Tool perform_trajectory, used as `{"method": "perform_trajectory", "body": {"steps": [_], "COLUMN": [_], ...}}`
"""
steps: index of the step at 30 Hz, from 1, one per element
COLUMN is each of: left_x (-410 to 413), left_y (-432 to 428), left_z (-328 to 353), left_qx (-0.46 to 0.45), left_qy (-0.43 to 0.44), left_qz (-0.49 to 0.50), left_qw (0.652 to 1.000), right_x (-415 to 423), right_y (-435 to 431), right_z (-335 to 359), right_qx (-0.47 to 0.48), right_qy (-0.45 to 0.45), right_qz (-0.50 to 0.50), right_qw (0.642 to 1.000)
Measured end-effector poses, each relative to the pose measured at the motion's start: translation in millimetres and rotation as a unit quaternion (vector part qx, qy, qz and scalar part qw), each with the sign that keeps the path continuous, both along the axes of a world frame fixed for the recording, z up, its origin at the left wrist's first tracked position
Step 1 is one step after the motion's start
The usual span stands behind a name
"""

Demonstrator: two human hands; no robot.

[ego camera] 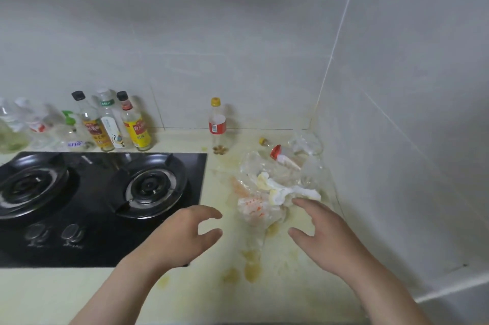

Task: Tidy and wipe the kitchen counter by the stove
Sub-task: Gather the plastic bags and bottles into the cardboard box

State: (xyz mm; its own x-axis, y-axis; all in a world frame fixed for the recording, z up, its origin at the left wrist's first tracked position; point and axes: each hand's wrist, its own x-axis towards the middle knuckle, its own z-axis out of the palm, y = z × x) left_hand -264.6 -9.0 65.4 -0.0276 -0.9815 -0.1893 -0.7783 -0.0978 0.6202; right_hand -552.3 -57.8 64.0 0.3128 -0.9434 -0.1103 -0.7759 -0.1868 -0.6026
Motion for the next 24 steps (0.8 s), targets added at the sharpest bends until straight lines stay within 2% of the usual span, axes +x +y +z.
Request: {"method": "perform_trajectory", "body": {"steps": [6,11,15,18,21,24], "left_x": [7.2,17.9,23.9,29.3,40.5,48.3], "left_y": [-20.7,-75.0,-129.6,-169.5,-211.0,-248.8], "left_z": [-18.1,-35.2,-52.8,-64.5,-76.3,-81.2], "left_qx": [0.02,-0.001,-0.017,-0.03,-0.045,-0.075], "left_qy": [0.001,0.09,0.135,0.153,0.174,0.162], "left_qz": [0.014,0.04,0.061,0.078,0.127,0.2], "left_qw": [1.0,0.995,0.989,0.985,0.975,0.963], "right_x": [-0.9,18.1,39.3,55.7,65.7,68.2], "right_y": [-33.4,-79.5,-117.3,-140.9,-162.8,-181.6], "right_z": [-21.1,-41.7,-62.7,-79.2,-98.9,-117.2], "right_qx": [0.001,-0.021,-0.021,-0.044,-0.018,0.023], "right_qy": [0.013,0.034,0.103,0.175,0.199,0.199], "right_qz": [0.011,0.037,0.062,0.035,0.004,0.021], "right_qw": [1.0,0.999,0.992,0.983,0.98,0.98]}}
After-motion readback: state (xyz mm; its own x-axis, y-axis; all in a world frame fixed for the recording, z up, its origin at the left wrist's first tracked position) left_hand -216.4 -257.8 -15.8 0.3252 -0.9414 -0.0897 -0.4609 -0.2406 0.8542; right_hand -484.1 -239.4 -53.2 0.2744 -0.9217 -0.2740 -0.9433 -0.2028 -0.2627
